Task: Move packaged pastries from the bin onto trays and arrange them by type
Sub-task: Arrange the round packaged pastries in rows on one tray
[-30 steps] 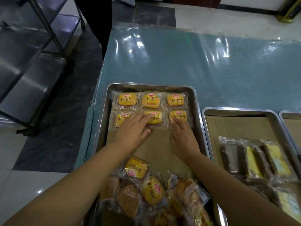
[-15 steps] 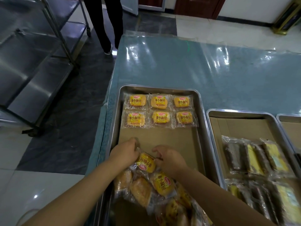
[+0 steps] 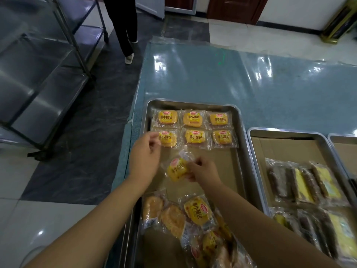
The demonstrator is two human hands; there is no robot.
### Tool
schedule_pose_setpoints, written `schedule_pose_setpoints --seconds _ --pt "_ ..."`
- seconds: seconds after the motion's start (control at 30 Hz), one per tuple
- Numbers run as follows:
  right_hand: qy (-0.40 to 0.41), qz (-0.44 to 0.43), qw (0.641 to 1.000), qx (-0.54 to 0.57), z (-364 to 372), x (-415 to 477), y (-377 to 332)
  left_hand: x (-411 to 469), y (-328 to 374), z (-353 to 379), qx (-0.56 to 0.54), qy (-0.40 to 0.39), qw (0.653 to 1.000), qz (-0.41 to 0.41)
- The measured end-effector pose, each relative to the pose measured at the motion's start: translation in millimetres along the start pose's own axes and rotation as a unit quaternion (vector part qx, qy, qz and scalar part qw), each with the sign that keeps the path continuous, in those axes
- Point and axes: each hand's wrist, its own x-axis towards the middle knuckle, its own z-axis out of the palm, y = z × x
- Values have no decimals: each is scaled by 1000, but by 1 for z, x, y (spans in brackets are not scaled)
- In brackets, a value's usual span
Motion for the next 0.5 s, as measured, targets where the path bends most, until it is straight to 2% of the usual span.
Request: schedule_pose_setpoints --seconds 0.07,0.17,0.3,0.33,0.4,0.43,0.5 --pt "-13 66 993 92 8 -1 5 -4 -9 -5 40 1 999 6" --pt "-10 96 984 147 24 1 9 -19 -24 -1 139 -82 985 64" --pt "-18 120 970 210 46 10 10 -36 -41 9 242 -180 945 129" --pt "-17 115 977 177 48 12 11 -39 -44 11 257 -192 939 128" --pt "18 74 997 -9 48 18 14 -42 -47 13 286 -200 929 128" --pt "51 37 992 -107 46 20 16 -42 -48 13 297 -202 924 131" --pt "107 -55 966 -228 42 19 19 -42 -49 13 310 -207 918 136"
